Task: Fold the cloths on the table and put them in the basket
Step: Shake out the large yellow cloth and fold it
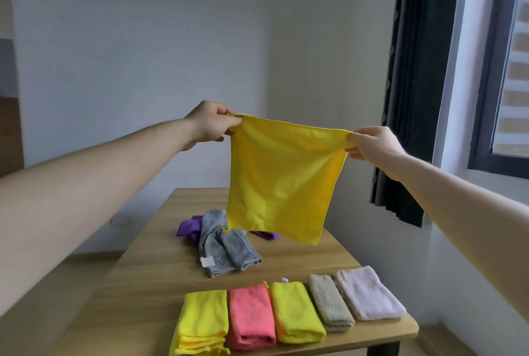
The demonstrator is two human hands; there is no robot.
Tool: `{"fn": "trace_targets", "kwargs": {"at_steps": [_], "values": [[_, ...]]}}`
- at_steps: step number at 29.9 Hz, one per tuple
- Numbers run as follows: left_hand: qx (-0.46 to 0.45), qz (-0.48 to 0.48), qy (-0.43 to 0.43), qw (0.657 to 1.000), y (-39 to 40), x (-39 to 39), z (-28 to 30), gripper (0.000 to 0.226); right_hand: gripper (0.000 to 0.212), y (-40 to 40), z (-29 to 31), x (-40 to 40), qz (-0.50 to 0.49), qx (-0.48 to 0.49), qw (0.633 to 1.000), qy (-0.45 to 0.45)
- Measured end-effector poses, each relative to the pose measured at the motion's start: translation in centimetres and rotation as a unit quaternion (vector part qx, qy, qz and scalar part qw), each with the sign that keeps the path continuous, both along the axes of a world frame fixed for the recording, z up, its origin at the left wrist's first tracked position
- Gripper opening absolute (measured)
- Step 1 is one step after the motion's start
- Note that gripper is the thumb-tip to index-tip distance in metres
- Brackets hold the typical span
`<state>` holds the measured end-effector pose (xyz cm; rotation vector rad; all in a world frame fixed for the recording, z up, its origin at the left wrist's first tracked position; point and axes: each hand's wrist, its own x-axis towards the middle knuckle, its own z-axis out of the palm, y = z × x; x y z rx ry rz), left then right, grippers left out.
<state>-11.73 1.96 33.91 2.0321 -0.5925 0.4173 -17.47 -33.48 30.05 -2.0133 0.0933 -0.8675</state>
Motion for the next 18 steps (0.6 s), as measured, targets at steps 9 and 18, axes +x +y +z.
{"fn": "trace_targets", "kwargs": {"at_steps": [9, 18], "values": [[0.138, -0.073, 0.128, 0.979, 2.8, -5.5, -7.7, 0.035, 0.023, 0.1, -7.8, -6.5, 0.088, -0.026, 0.991, 0.102], [0.282, -0.162, 0.216, 0.921, 4.3, -8.9, -17.3, 0.028, 0.031, 0.3, -15.8, -10.3, 0.108, -0.114, 0.95, 0.268]]}}
